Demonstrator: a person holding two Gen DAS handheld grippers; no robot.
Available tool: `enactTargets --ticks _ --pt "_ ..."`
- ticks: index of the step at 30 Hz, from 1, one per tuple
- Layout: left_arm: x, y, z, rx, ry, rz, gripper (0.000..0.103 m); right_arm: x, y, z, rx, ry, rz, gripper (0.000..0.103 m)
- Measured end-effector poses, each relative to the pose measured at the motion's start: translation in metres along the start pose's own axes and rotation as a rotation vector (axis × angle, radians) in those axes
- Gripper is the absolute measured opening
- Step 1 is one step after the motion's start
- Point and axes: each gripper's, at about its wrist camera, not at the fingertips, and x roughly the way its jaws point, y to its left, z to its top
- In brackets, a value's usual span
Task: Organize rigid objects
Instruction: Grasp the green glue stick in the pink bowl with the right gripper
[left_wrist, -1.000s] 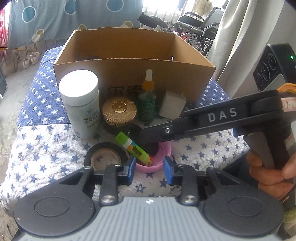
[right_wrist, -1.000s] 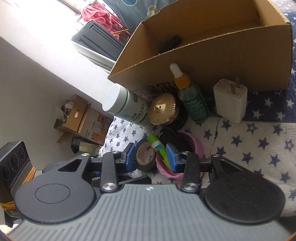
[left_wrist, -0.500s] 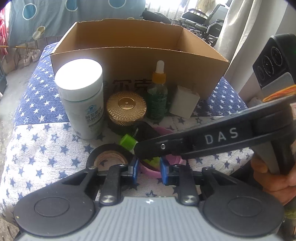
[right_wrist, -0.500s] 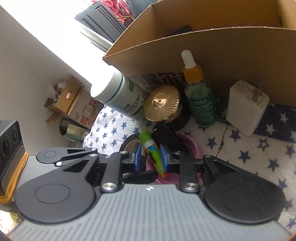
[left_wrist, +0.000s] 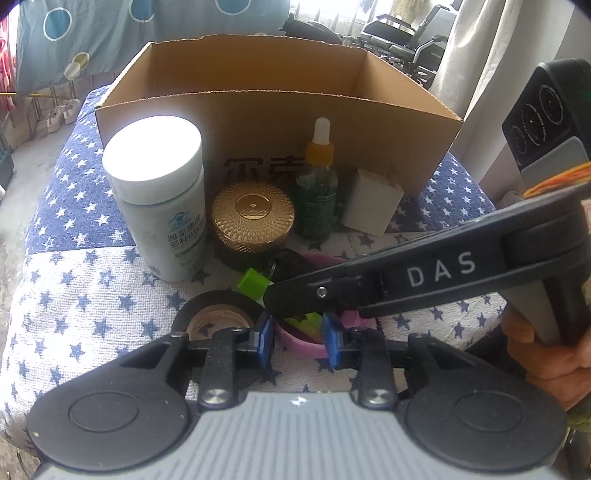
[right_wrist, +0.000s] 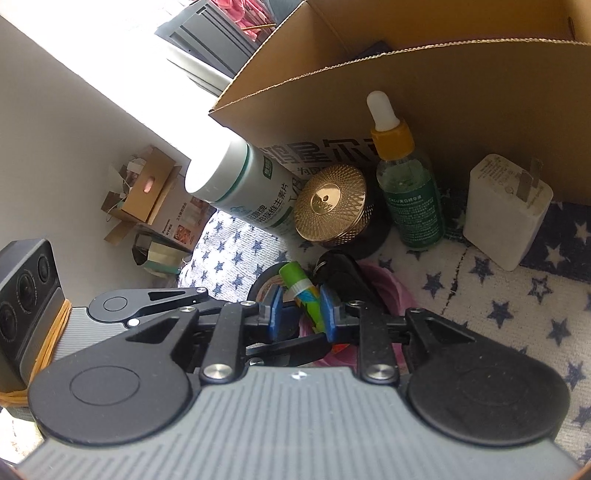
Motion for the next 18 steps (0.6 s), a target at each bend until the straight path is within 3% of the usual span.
enactTargets --ticks 6,9,11,13,18 --pt "0.003 -0.003 -0.002 0.007 -0.013 0.008 0.035 0.007 -0.008 0.0 0.045 0.02 -0.026 0.031" --pt "0.003 -0.004 -0.002 0.009 -0.016 0.008 0.036 0.009 -0.016 -0.001 0.084 0.013 -0.004 0.03" --pt "0.003 -0.005 -0.002 0.012 -0.017 0.007 0.036 0.008 -0.02 -0.003 0.109 0.013 0.016 0.028" --pt "0.002 -0.006 -0.002 0.013 -0.022 0.011 0.035 0.008 -0.024 -0.003 0.138 0.015 0.041 0.019" --pt "-0.001 -0.009 -0.001 0.026 -0.043 0.019 0.035 0.001 -0.02 -0.009 0.125 -0.02 0.028 0.016"
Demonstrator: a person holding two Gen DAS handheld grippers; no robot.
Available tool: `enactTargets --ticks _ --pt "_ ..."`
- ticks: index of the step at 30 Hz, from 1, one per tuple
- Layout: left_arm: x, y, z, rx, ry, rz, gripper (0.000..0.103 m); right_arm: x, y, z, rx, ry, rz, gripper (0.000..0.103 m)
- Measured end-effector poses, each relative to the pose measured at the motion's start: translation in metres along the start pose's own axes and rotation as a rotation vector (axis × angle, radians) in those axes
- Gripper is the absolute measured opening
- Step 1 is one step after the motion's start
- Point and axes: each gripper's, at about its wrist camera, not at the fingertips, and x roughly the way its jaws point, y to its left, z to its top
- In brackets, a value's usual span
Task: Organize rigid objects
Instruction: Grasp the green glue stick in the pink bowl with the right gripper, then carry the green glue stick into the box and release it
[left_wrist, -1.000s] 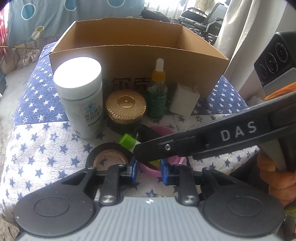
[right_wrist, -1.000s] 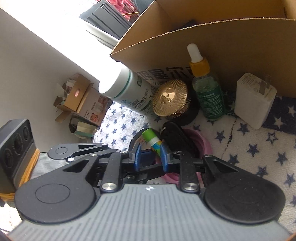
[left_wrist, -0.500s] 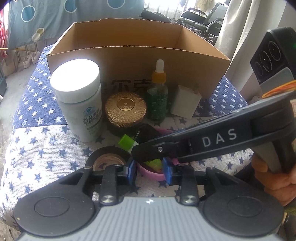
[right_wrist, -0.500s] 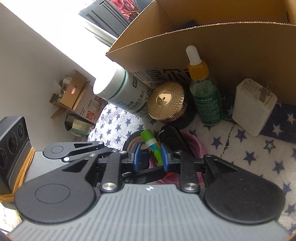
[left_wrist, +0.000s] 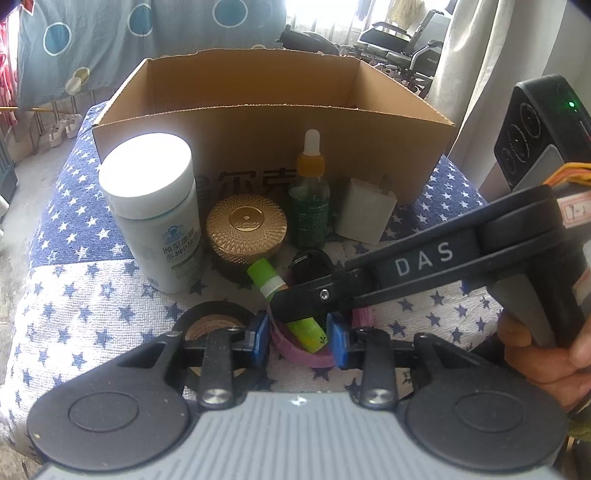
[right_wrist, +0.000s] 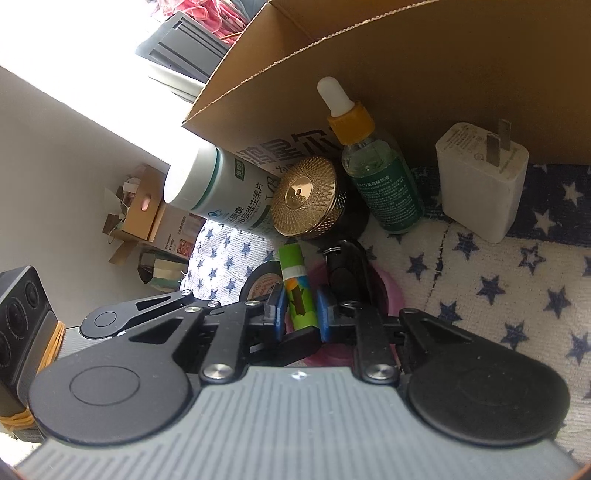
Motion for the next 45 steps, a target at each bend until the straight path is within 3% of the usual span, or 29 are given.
enactTargets --ticks 6,14,20,24,27,31,36,39,42,45 --pt "-0.014 -0.006 0.004 0.023 -0.037 0.005 0.028 -0.016 0.006 -0.002 0.0 -0.037 0.01 0.015" --pt "-0.043 -0.007 0.024 0.034 -0.11 0.012 0.027 -0.046 0.028 0.01 -0.043 -0.107 0.038 0.014" --pt "-0.067 -0.003 0.062 0.059 -0.178 0.033 0.026 -0.07 0.055 0.045 -0.094 -0.161 0.061 0.014" --pt "-0.073 0.009 0.101 0.071 -0.211 0.052 0.026 -0.078 0.073 0.087 -0.13 -0.181 0.075 0.015" --pt "-0.06 0.024 0.131 0.061 -0.185 0.059 0.027 -0.07 0.077 0.127 -0.126 -0.159 0.079 0.015" --pt "-0.021 0.05 0.162 0.041 -0.08 0.073 0.027 -0.033 0.059 0.18 -0.038 -0.065 0.074 0.015" --pt "0.031 0.079 0.179 0.008 0.05 0.11 0.028 0.028 0.022 0.215 0.09 0.056 0.032 0.015" --pt "0.044 0.086 0.179 0.007 0.072 0.164 0.031 0.055 0.011 0.222 0.13 0.091 0.004 0.016" --pt "0.041 0.088 0.18 -0.008 0.057 0.16 0.034 0.067 0.007 0.229 0.138 0.107 -0.025 0.017" --pt "0.027 0.086 0.178 -0.017 0.02 0.15 0.038 0.065 0.01 0.229 0.121 0.101 -0.042 0.028"
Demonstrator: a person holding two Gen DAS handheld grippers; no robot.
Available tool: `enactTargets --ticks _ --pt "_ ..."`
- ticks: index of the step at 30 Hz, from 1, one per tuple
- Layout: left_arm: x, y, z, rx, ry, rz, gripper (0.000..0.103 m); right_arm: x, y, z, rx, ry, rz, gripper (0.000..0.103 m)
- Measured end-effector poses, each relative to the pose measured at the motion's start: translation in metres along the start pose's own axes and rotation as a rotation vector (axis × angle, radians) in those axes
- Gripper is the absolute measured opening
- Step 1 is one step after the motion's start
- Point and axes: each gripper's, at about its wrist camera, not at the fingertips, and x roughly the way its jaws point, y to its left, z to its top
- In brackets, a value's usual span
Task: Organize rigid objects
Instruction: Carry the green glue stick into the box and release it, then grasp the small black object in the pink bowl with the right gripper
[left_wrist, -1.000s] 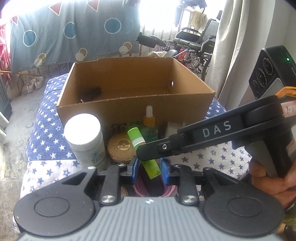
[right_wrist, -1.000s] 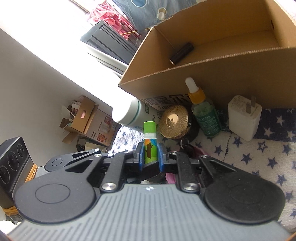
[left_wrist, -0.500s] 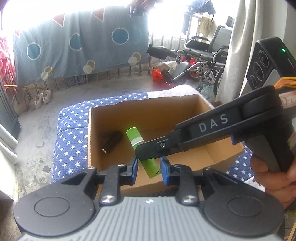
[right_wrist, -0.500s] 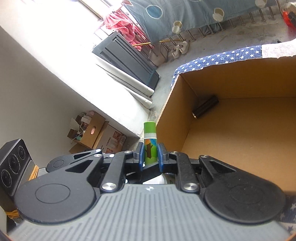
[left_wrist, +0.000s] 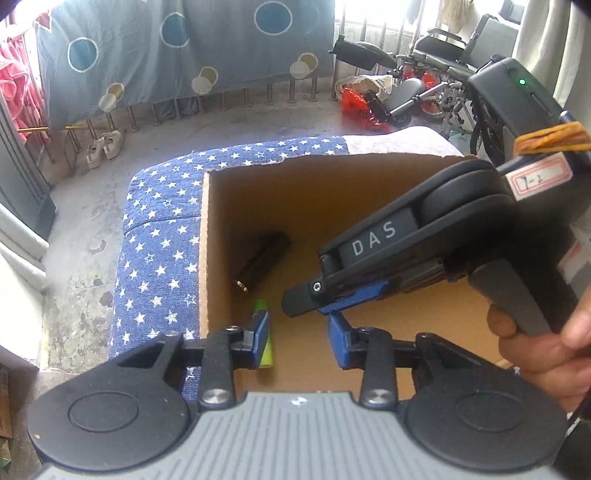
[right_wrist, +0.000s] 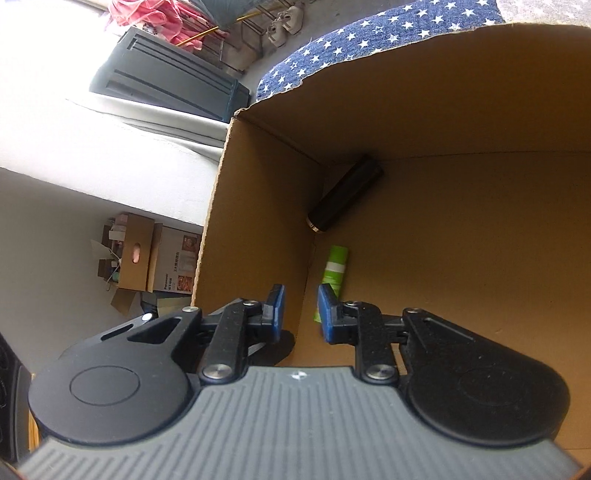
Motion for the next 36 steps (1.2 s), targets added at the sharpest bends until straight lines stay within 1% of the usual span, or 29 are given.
enactTargets --ticks 1,3,4,5,7,8,9,10,11,12,14,16,17,19,20,22,24,26,27,29,31,33,35,36 --pt "-0.007 -0.002 -0.001 -0.002 -0.013 0.0 0.039 -0.006 0.001 -0.002 -0.008 -0.015 -0.001 0.032" --pt "-0.022 -0.004 -0.003 -0.007 -0.042 -0.006 0.04 -0.023 0.005 -0.01 -0.031 -0.049 0.003 0.037" --pt "-0.031 -0.005 -0.004 -0.012 -0.059 -0.011 0.04 -0.034 0.008 -0.015 -0.044 -0.072 0.001 0.043" --pt "-0.042 -0.006 -0.007 -0.014 -0.079 -0.018 0.042 -0.048 0.012 -0.023 -0.062 -0.107 -0.002 0.046" --pt "-0.065 -0.009 -0.014 -0.017 -0.128 -0.033 0.048 -0.076 0.023 -0.041 -0.122 -0.176 -0.015 0.059" --pt "-0.075 -0.011 -0.018 -0.016 -0.149 -0.037 0.051 -0.095 0.027 -0.05 -0.164 -0.218 -0.045 0.064" --pt "-0.089 -0.015 -0.022 -0.012 -0.176 -0.044 0.056 -0.112 0.032 -0.063 -0.207 -0.266 -0.089 0.075" --pt "-0.1 -0.017 -0.027 -0.006 -0.198 -0.049 0.058 -0.126 0.04 -0.077 -0.254 -0.315 -0.135 0.088" --pt "-0.109 -0.02 -0.032 -0.005 -0.219 -0.053 0.063 -0.141 0.047 -0.092 -0.308 -0.37 -0.18 0.093" --pt "-0.117 -0.022 -0.038 -0.009 -0.234 -0.058 0.068 -0.152 0.053 -0.106 -0.352 -0.413 -0.218 0.102" --pt "-0.13 -0.025 -0.051 -0.026 -0.258 -0.075 0.073 -0.174 0.064 -0.134 -0.433 -0.5 -0.319 0.102" --pt "-0.14 -0.028 -0.066 -0.046 -0.27 -0.093 0.073 -0.188 0.071 -0.161 -0.477 -0.571 -0.439 0.102" --pt "-0.142 -0.031 -0.074 -0.049 -0.271 -0.098 0.073 -0.195 0.071 -0.173 -0.493 -0.597 -0.486 0.102" --pt "-0.143 -0.038 -0.092 -0.042 -0.262 -0.107 0.073 -0.202 0.07 -0.195 -0.527 -0.626 -0.538 0.102" --pt "-0.142 -0.042 -0.1 -0.036 -0.25 -0.113 0.073 -0.205 0.068 -0.204 -0.546 -0.631 -0.543 0.102" --pt "-0.135 -0.049 -0.119 -0.03 -0.223 -0.136 0.073 -0.209 0.058 -0.221 -0.551 -0.625 -0.53 0.102" --pt "-0.125 -0.054 -0.135 -0.029 -0.195 -0.169 0.069 -0.209 0.047 -0.237 -0.524 -0.62 -0.472 0.102" --pt "-0.112 -0.058 -0.148 -0.034 -0.164 -0.21 0.066 -0.209 0.029 -0.252 -0.472 -0.606 -0.348 0.102" --pt "-0.105 -0.06 -0.154 -0.032 -0.148 -0.227 0.062 -0.206 0.017 -0.263 -0.441 -0.586 -0.272 0.102" --pt "-0.093 -0.065 -0.163 -0.019 -0.124 -0.242 0.057 -0.194 0.001 -0.273 -0.392 -0.541 -0.183 0.102" --pt "-0.083 -0.07 -0.172 -0.007 -0.104 -0.243 0.053 -0.175 -0.008 -0.281 -0.362 -0.493 -0.169 0.102" --pt "-0.073 -0.075 -0.176 0.014 -0.085 -0.245 0.042 -0.153 -0.016 -0.285 -0.332 -0.452 -0.147 0.102" --pt "-0.065 -0.079 -0.178 0.033 -0.071 -0.244 0.04 -0.136 -0.024 -0.284 -0.299 -0.418 -0.103 0.101" --pt "-0.061 -0.08 -0.179 0.043 -0.064 -0.239 0.036 -0.125 -0.027 -0.28 -0.284 -0.403 -0.086 0.1"
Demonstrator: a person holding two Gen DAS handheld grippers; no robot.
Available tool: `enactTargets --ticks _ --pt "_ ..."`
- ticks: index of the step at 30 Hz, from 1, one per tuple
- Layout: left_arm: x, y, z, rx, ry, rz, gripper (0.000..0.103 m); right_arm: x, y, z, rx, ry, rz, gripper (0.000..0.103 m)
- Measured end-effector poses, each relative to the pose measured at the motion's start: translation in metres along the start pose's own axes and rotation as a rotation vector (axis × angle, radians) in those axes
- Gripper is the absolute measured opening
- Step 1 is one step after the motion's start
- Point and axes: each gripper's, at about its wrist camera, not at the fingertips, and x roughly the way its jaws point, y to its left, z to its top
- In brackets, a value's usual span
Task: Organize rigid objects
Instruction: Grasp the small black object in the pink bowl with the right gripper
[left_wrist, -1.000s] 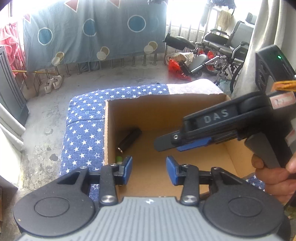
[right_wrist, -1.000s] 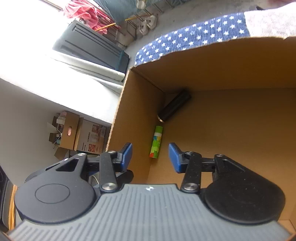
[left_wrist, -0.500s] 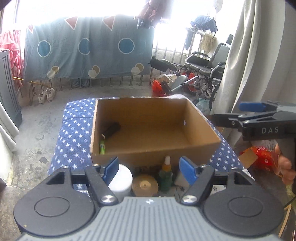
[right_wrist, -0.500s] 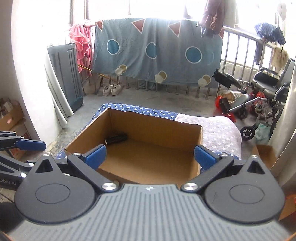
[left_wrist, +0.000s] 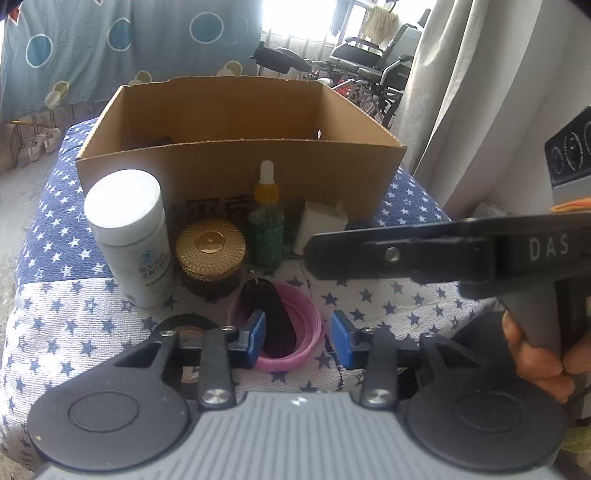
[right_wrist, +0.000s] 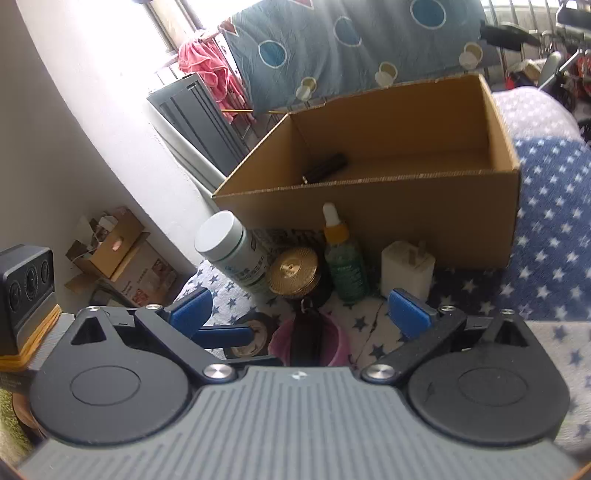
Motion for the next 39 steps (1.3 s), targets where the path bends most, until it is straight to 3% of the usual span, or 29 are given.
enactTargets --ticks 3,8,13,19,23,29,39 --pt "0.013 -0.002 -0.001 0.02 0.024 0.023 0.027 0.023 -0.002 0.001 0.007 0.023 0.024 0.089" --pt "0.027 0.003 -0.001 0.02 0.042 0.046 0.027 0.053 -0.011 0.012 0.018 0.064 0.056 0.067" --pt "0.04 0.008 -0.001 0.012 0.07 0.052 0.028 0.077 -0.025 0.015 0.026 0.109 0.083 0.052" --pt "0.05 0.008 0.001 0.02 0.079 0.052 0.037 0.092 -0.032 0.015 0.03 0.135 0.126 0.033" --pt "0.053 0.002 0.002 0.032 0.08 0.049 0.043 0.083 -0.032 0.015 0.005 0.129 0.141 0.03" --pt "0.063 -0.004 0.006 0.034 0.087 0.056 0.044 0.074 -0.032 0.013 0.012 0.137 0.188 0.027" --pt "0.07 -0.004 0.008 0.028 0.087 0.061 0.044 0.083 -0.037 0.006 0.128 0.228 0.126 0.029"
